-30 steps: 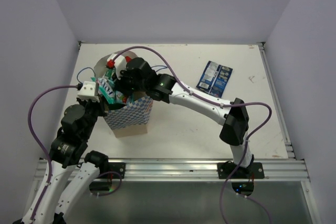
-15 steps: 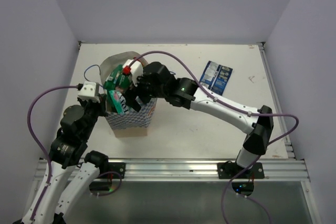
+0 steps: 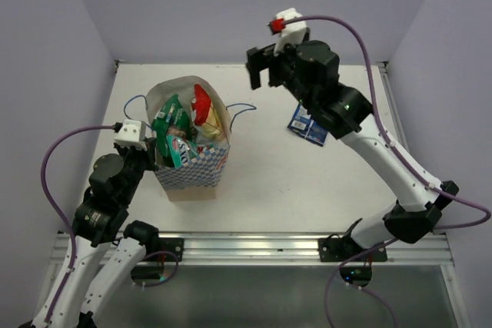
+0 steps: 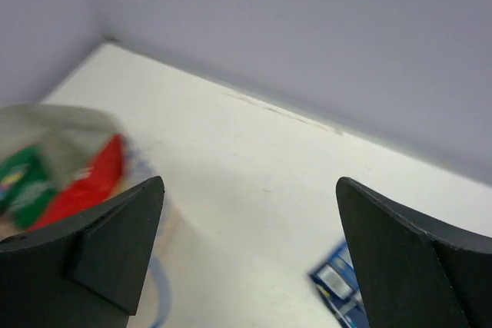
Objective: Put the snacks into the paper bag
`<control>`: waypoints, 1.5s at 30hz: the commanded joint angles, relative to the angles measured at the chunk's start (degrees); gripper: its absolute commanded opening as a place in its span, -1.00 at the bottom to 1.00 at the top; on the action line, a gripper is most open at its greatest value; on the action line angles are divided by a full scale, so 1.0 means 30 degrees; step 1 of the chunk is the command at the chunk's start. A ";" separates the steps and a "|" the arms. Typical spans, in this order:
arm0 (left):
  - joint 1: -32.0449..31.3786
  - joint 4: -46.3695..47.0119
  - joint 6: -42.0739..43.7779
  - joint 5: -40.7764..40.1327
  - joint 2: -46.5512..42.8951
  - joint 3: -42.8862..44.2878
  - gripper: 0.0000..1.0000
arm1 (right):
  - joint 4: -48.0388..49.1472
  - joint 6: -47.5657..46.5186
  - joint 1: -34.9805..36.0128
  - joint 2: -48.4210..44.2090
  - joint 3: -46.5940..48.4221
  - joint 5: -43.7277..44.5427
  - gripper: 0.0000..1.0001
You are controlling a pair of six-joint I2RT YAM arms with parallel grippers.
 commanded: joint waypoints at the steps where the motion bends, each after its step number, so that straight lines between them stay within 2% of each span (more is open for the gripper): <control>1: -0.0134 0.1141 0.0191 0.0561 -0.0180 -0.0038 -1.00 | -0.0671 0.2343 -0.3407 0.0869 -0.2266 0.3867 0.98; 5: -0.0105 0.1170 0.0191 0.0621 -0.0296 -0.0097 -1.00 | -0.1837 0.5414 -0.6920 0.3326 -0.1658 0.3607 0.98; 10: -0.0105 0.1200 0.0221 0.0708 -0.0356 -0.0155 -1.00 | -0.3099 0.5832 -0.7514 0.8940 0.1556 0.3726 0.97; 13: -0.0105 0.1229 0.0221 0.0737 -0.0356 -0.0155 -1.00 | -0.4475 0.6212 -0.7573 1.1293 0.3492 0.4104 0.97; 17: -0.0105 0.1200 0.0221 0.0679 -0.0472 -0.0184 -1.00 | -0.6088 0.7352 -0.7836 1.3991 0.3795 0.5129 0.97; 25: -0.0105 0.1258 0.0250 0.0826 -0.0619 -0.0155 -1.00 | -0.5768 0.8498 -0.8860 1.4406 0.0779 0.5132 0.97; 35: -0.0105 0.1229 0.0250 0.0796 -0.0766 -0.0097 -1.00 | -0.5827 0.9055 -0.9419 1.5225 -0.0542 0.3231 0.92; 38: -0.0105 0.1258 0.0279 0.0767 -0.0795 -0.0097 -1.00 | -0.5769 0.9113 -0.9506 1.5432 -0.0834 0.2615 0.64; 39: -0.0105 0.1258 0.0250 0.0767 -0.0795 -0.0068 -1.00 | -0.5681 0.9114 -0.9507 1.5374 -0.0922 0.2467 0.37; 41: -0.0105 0.1258 0.0279 0.0767 -0.0795 -0.0068 -1.00 | -0.5535 0.9027 -0.9536 1.5257 -0.1215 0.2291 0.10; 42: -0.0105 0.1258 0.0279 0.0767 -0.0795 -0.0096 -1.00 | -0.5476 0.8968 -0.9507 1.5169 -0.1303 0.2289 -0.28; 45: -0.0105 0.1288 0.0279 0.0796 -0.0766 -0.0097 -1.00 | -0.5358 0.8763 -0.9536 1.4760 -0.1742 0.2639 -0.74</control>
